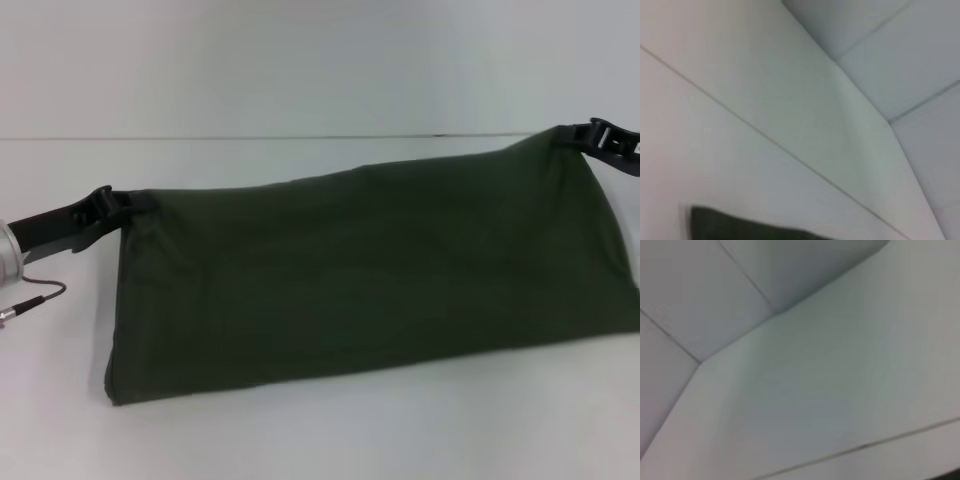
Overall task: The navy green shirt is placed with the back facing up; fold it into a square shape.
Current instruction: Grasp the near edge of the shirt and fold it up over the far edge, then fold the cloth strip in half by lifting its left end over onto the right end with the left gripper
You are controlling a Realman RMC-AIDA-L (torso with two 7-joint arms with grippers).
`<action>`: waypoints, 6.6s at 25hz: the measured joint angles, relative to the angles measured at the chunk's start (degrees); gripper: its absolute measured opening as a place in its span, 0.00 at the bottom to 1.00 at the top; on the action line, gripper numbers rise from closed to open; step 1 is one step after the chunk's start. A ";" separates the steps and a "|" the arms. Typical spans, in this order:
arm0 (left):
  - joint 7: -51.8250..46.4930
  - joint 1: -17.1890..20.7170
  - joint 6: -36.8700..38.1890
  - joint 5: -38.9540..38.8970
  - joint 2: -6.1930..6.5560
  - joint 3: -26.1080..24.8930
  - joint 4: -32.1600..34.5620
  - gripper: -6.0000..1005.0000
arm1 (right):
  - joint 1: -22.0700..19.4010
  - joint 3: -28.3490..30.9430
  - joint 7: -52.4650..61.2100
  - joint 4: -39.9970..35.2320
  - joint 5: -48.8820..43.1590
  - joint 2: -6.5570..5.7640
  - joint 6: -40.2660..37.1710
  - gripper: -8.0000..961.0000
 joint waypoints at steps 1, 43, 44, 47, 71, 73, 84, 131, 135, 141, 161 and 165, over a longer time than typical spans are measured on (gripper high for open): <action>0.42 -0.09 -0.80 -0.50 -0.11 0.00 -0.25 0.05 | 0.10 -0.52 -0.83 0.03 0.98 0.46 1.54 0.05; 6.89 7.80 1.88 -13.84 -2.50 -0.09 2.68 0.78 | -7.72 -15.85 -46.97 3.27 23.68 3.29 -13.23 0.97; 4.26 7.94 5.31 -11.83 -1.96 -0.08 3.34 0.81 | -7.76 -17.53 -48.30 3.00 22.91 3.41 -14.23 0.97; -1.79 7.78 13.76 -6.60 -1.20 -0.05 5.47 0.88 | -7.88 -23.61 -52.08 2.35 20.87 4.01 -16.08 0.97; -29.24 11.15 32.02 11.32 0.42 -1.53 12.78 0.96 | -11.31 -30.02 -61.98 2.60 20.60 4.10 -21.60 0.96; -30.07 11.16 32.46 12.78 0.42 -1.53 12.78 0.96 | -11.55 -30.63 -62.57 2.53 20.59 4.09 -22.32 0.96; -31.01 11.20 28.35 15.50 0.40 -2.16 10.53 0.96 | -11.77 -31.36 -63.54 2.62 20.65 4.16 -22.72 0.96; -31.25 9.65 21.37 17.55 1.33 -1.98 8.03 0.95 | -12.71 -31.05 -63.51 2.65 20.96 4.26 -23.82 0.96; -31.26 9.43 21.19 17.55 1.30 -1.81 7.90 0.95 | -12.71 -31.06 -63.48 2.57 20.96 4.26 -23.92 0.96; -31.27 9.17 20.52 17.55 1.24 -1.71 7.55 0.95 | -12.71 -31.19 -63.36 2.50 20.96 4.26 -23.93 0.96; -31.62 9.28 19.96 17.52 1.16 -1.12 7.41 0.95 | -12.71 -31.31 -63.12 2.50 20.96 4.26 -23.90 0.96; -31.58 9.33 19.96 17.52 1.17 -0.98 7.41 0.95 | -12.71 -31.40 -63.12 2.50 20.96 4.26 -23.90 0.96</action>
